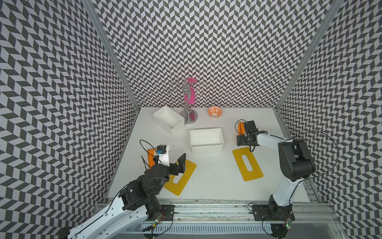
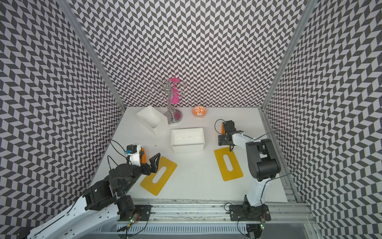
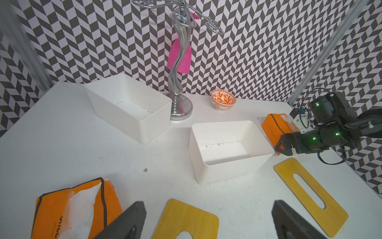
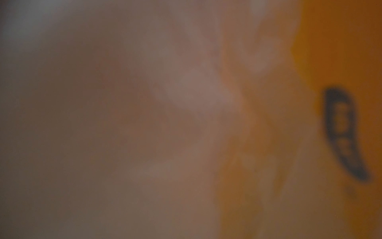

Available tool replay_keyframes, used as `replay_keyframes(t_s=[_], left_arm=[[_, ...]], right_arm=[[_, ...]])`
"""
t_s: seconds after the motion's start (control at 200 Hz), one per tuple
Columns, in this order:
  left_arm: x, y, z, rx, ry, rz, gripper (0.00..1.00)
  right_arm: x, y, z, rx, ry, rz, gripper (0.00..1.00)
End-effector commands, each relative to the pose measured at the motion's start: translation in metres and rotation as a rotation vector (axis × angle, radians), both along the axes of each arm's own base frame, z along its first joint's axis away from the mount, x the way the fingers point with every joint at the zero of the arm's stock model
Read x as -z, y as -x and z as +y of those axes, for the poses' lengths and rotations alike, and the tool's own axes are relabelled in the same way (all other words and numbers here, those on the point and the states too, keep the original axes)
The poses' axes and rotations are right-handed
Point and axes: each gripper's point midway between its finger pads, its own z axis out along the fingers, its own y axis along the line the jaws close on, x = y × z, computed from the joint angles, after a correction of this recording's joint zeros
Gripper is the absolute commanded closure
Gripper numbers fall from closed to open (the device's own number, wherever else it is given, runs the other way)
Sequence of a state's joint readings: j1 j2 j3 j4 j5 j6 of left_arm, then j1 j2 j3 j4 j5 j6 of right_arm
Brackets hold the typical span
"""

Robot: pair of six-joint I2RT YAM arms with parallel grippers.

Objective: Put the tissue paper into the tissue box
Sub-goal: Pick up the paper towel from the center of the board.

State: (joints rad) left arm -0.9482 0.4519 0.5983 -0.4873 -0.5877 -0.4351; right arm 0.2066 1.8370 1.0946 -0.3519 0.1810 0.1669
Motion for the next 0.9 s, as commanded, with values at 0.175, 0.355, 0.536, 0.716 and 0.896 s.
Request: replay_keyframes(t_s=[0.175, 0.355, 0.536, 0.716, 0.896], left_arm=[[-0.001, -0.001, -0.002, 0.01, -0.003, -0.009, 0.0], [-0.001, -0.001, -0.003, 0.011, -0.003, -0.009, 0.0], [-0.001, -0.001, -0.003, 0.012, -0.002, -0.009, 0.0], [-0.001, -0.001, -0.003, 0.013, -0.002, -0.009, 0.0], [-0.001, -0.001, -0.003, 0.013, -0.002, -0.009, 0.0]], right_arm=[[0.004, -0.005, 0.006, -0.026, -0.011, -0.017, 0.0], [0.0, -0.008, 0.006, -0.029, -0.013, -0.036, 0.05], [-0.015, -0.009, 0.006, -0.027, -0.019, -0.083, 0.16], [-0.036, -0.011, 0.007, -0.035, -0.027, -0.132, 0.19], [-0.083, -0.014, 0.018, -0.101, -0.061, -0.242, 0.23]])
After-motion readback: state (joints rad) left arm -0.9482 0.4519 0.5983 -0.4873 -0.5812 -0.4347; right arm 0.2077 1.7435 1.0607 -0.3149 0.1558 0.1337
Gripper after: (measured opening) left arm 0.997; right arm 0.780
